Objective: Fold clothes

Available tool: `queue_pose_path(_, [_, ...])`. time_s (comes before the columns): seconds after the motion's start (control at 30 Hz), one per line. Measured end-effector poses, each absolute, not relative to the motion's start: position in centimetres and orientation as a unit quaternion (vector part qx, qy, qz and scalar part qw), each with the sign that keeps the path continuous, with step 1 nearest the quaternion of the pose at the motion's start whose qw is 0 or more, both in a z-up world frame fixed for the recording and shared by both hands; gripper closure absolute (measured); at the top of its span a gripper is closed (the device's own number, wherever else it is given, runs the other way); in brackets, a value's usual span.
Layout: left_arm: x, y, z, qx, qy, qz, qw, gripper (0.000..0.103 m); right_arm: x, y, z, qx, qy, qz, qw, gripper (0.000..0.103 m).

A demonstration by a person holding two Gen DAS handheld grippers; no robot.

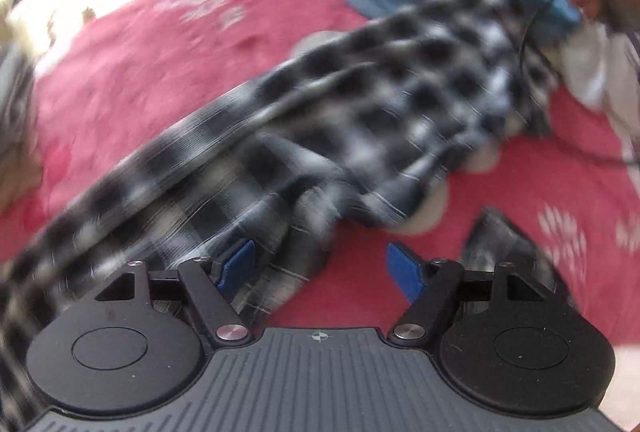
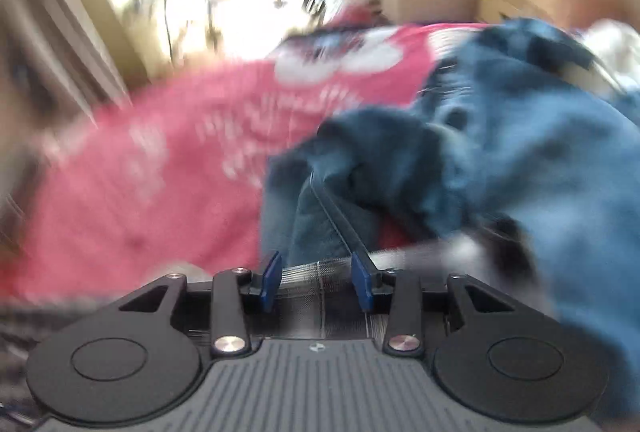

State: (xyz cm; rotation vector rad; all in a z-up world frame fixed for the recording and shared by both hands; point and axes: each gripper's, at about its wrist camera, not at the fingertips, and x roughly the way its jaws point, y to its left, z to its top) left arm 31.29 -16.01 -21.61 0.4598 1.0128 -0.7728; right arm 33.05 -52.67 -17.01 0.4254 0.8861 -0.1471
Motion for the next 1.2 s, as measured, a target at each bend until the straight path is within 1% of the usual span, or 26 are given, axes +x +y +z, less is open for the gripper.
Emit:
queue_pose_path(0.1, [29.9, -17.0, -22.1, 0.253, 0.435, -0.378, 0.777, 0.030, 26.0, -55.0, -15.0, 0.315, 0.416, -0.099, 0.848, 0.060])
queue_pose_path(0.17, [29.5, -17.7, -22.6, 0.277, 0.418, -0.386, 0.774, 0.031, 21.1, -56.7, -16.0, 0.394, 0.411, -0.151, 0.808, 0.060])
queue_pose_path(0.2, [29.3, -18.0, -23.0, 0.286, 0.416, -0.386, 0.772, 0.034, 18.8, -57.5, -17.2, 0.437, 0.407, -0.179, 0.782, 0.060])
queue_pose_path(0.23, [29.2, -18.3, -23.3, 0.294, 0.415, -0.386, 0.770, 0.035, 16.5, -58.1, -18.8, 0.486, 0.400, -0.211, 0.748, 0.057])
queue_pose_path(0.3, [29.3, -18.4, -23.7, 0.304, 0.422, -0.382, 0.764, 0.042, 12.8, -58.6, -22.3, 0.569, 0.373, -0.254, 0.687, 0.057])
queue_pose_path(0.4, [29.4, -18.3, -24.2, 0.313, 0.429, -0.374, 0.760, 0.045, 10.8, -58.6, -26.2, 0.636, 0.322, -0.275, 0.645, 0.057])
queue_pose_path(0.43, [29.5, -18.0, -24.3, 0.316, 0.431, -0.369, 0.760, 0.049, 10.9, -58.6, -27.1, 0.644, 0.310, -0.276, 0.643, 0.057])
queue_pose_path(0.5, [29.8, -17.5, -24.6, 0.321, 0.438, -0.352, 0.763, 0.053, 11.8, -58.4, -28.4, 0.643, 0.299, -0.278, 0.648, 0.057])
queue_pose_path(0.57, [30.1, -17.0, -25.0, 0.320, 0.446, -0.333, 0.766, 0.056, 12.9, -58.5, -29.5, 0.643, 0.290, -0.273, 0.654, 0.057])
queue_pose_path(0.67, [30.6, -16.5, -25.5, 0.315, 0.458, -0.312, 0.771, 0.056, 13.6, -58.5, -30.5, 0.657, 0.256, -0.278, 0.652, 0.057])
queue_pose_path(0.7, [30.7, -16.4, -25.7, 0.313, 0.461, -0.307, 0.771, 0.056, 13.8, -58.4, -30.5, 0.657, 0.249, -0.278, 0.655, 0.061])
queue_pose_path(0.73, [30.8, -16.3, -25.9, 0.312, 0.464, -0.306, 0.771, 0.056, 14.0, -58.3, -30.5, 0.657, 0.243, -0.279, 0.657, 0.076])
queue_pose_path(0.77, [30.7, -16.3, -26.0, 0.311, 0.465, -0.307, 0.770, 0.056, 14.2, -58.2, -30.2, 0.650, 0.243, -0.278, 0.664, 0.087])
queue_pose_path(0.8, [30.6, -16.3, -26.1, 0.314, 0.463, -0.311, 0.769, 0.056, 14.5, -58.1, -29.6, 0.637, 0.247, -0.280, 0.674, 0.100])
queue_pose_path(0.87, [30.4, -16.4, -26.2, 0.320, 0.458, -0.317, 0.766, 0.055, 15.0, -58.0, -27.8, 0.604, 0.255, -0.290, 0.697, 0.101])
queue_pose_path(0.9, [30.3, -16.5, -26.3, 0.327, 0.454, -0.317, 0.766, 0.053, 15.3, -58.0, -26.5, 0.581, 0.260, -0.295, 0.713, 0.101])
queue_pose_path(1.0, [30.3, -16.8, -26.5, 0.337, 0.445, -0.314, 0.768, 0.048, 16.4, -57.7, -22.4, 0.493, 0.280, -0.305, 0.765, 0.102])
queue_pose_path(1.07, [30.3, -16.7, -26.6, 0.340, 0.439, -0.314, 0.770, 0.047, 17.6, -57.4, -20.4, 0.437, 0.298, -0.312, 0.789, 0.102])
queue_pose_path(1.13, [30.2, -16.6, -26.7, 0.343, 0.432, -0.317, 0.771, 0.047, 18.4, -57.6, -19.5, 0.406, 0.311, -0.315, 0.800, 0.102])
queue_pose_path(1.17, [30.2, -16.6, -26.7, 0.344, 0.430, -0.319, 0.772, 0.050, 18.7, -57.7, -19.3, 0.394, 0.319, -0.316, 0.802, 0.102])
queue_pose_path(1.2, [30.1, -16.5, -26.7, 0.344, 0.427, -0.321, 0.772, 0.057, 19.3, -57.6, -19.2, 0.388, 0.323, -0.317, 0.803, 0.102])
